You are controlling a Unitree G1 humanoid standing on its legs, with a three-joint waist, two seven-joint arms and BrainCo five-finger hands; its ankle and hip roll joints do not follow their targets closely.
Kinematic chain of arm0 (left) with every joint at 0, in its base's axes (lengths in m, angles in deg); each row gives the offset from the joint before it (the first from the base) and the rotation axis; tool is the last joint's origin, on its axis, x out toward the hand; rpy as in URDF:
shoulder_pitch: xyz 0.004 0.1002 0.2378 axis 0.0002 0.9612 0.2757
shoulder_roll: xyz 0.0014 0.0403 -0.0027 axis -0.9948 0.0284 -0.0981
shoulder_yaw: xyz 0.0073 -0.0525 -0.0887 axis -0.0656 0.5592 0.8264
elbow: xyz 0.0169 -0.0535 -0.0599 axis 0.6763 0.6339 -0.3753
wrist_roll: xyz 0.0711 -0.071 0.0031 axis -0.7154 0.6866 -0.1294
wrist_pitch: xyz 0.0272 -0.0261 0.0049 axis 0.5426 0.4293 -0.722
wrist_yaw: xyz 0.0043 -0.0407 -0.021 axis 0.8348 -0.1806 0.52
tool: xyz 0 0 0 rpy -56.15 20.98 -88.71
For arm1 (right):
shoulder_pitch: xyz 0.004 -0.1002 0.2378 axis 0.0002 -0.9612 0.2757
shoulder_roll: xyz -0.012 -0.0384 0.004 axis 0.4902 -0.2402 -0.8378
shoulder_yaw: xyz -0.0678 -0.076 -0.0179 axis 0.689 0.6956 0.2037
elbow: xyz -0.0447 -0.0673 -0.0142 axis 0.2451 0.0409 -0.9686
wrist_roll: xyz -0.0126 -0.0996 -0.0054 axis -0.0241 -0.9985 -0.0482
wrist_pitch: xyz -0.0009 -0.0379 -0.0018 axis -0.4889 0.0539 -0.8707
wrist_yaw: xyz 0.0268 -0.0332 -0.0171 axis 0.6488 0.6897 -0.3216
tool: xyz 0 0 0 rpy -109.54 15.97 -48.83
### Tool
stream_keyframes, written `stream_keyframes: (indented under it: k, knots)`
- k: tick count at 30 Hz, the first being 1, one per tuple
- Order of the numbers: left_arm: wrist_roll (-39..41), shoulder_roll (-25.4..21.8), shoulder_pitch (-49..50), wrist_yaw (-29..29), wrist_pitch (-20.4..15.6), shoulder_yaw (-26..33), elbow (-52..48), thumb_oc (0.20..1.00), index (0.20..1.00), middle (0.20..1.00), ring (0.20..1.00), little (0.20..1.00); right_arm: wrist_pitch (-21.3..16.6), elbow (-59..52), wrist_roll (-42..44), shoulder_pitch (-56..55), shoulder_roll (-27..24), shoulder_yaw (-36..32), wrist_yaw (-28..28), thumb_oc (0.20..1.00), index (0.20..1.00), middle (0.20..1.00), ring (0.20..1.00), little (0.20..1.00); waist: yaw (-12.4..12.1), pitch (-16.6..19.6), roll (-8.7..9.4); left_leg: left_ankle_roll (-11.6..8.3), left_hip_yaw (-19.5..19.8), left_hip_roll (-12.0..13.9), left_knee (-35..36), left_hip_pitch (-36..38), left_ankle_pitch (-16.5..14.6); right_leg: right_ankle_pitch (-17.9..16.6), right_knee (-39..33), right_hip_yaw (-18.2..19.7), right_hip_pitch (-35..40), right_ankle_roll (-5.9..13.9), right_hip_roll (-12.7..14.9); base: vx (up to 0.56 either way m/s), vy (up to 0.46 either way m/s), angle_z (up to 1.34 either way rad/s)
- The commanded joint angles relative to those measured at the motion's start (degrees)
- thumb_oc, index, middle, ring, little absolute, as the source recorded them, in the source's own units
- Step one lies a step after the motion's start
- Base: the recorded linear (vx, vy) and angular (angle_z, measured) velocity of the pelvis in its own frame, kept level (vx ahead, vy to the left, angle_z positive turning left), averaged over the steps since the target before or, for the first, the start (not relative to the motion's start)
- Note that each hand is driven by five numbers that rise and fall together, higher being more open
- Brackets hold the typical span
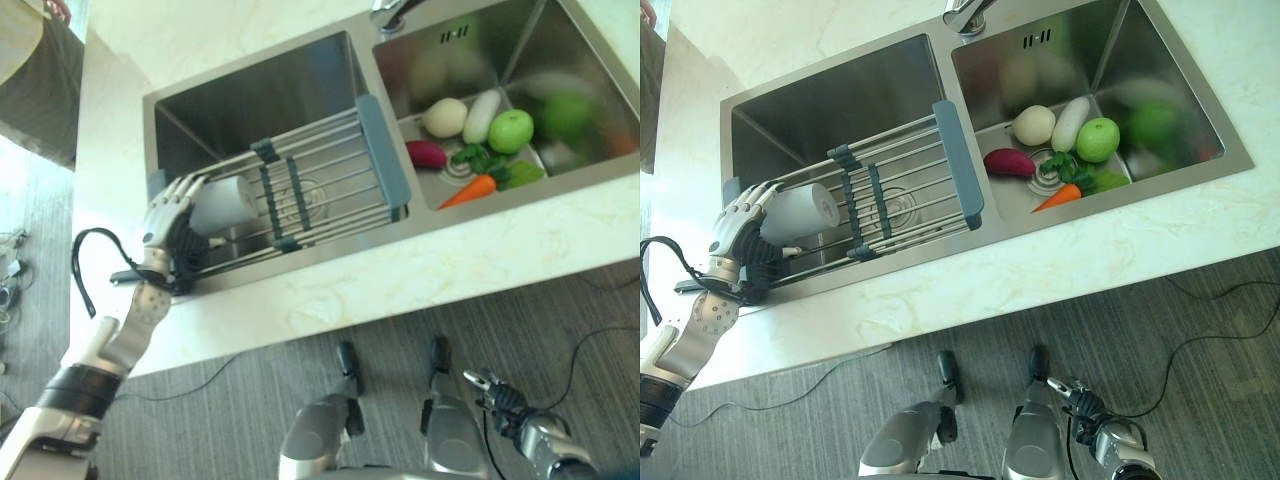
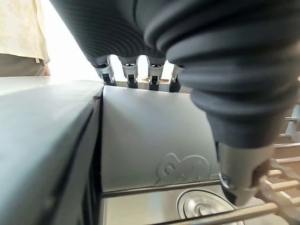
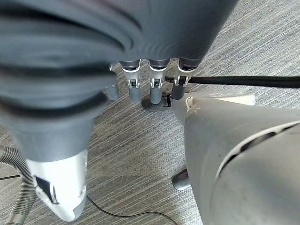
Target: Place the dishes in the dishwasher.
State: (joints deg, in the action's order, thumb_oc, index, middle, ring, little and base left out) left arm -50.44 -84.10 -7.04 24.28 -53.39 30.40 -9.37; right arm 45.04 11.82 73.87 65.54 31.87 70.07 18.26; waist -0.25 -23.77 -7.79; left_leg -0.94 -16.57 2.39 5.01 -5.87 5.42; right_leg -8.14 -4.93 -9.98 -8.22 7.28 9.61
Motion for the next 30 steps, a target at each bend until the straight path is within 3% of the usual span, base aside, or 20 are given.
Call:
stream_keyframes:
  k: [1,10,19,30]
  knots:
    - [-1.0,0.0,1.0,2.8,-1.1,3.3,2.0,1.0,1.0,1.0,1.0,1.0,-1.3,-0.6,0.4,-1.2,1.5,-1.3,0.1,1.0,1.0,1.0,1.0,1.0,-1.4,-0.4,1.15,-1.15,4.9,-0.9,-3.6,-3.0,-3.5,3.8,10.1,-4.3,-4.7,4.77,5.0,0.0,0.0,0.0]
    - [-0.7,0.8,1.4,-0.9,-0.6,2.6,1.6,1.0,1.0,1.0,1.0,1.0,-0.9,-0.8,0.5,-0.9,1.7,-1.3,-0.4,1.0,1.0,1.0,1.0,1.0,-1.3,-0.4,1.22,-1.17,4.7,-0.8,-3.4,-2.8,-3.4,3.6,10.0,-4.4,-4.6,4.95,5.0,0.0,0.0,0.0]
    - [6.3,-0.9,-1.5,-6.8,-0.4,0.5,4.0,1.0,1.0,1.0,1.0,1.0,-0.7,-0.5,0.1,-0.5,0.6,-1.7,0.1,1.0,1.0,1.0,1.0,1.0,-0.1,-0.9,0.72,-1.23,4.1,-0.7,-4.0,-3.2,-3.5,3.4,10.5,-3.3,-5.6,4.91,4.9,0.0,0.003,0.0]
    - [12.4,-1.5,-3.1,-10.1,1.0,-0.6,6.8,1.0,1.0,1.0,1.0,1.0,0.1,-1.4,-0.1,-0.3,-0.1,-1.6,-0.1,1.0,1.0,1.0,1.0,1.0,0.7,-1.6,0.56,-1.26,3.6,-0.5,-4.7,-3.9,-3.6,3.3,11.0,-2.4,-6.9,4.76,4.6,0.01,0.01,-0.04]
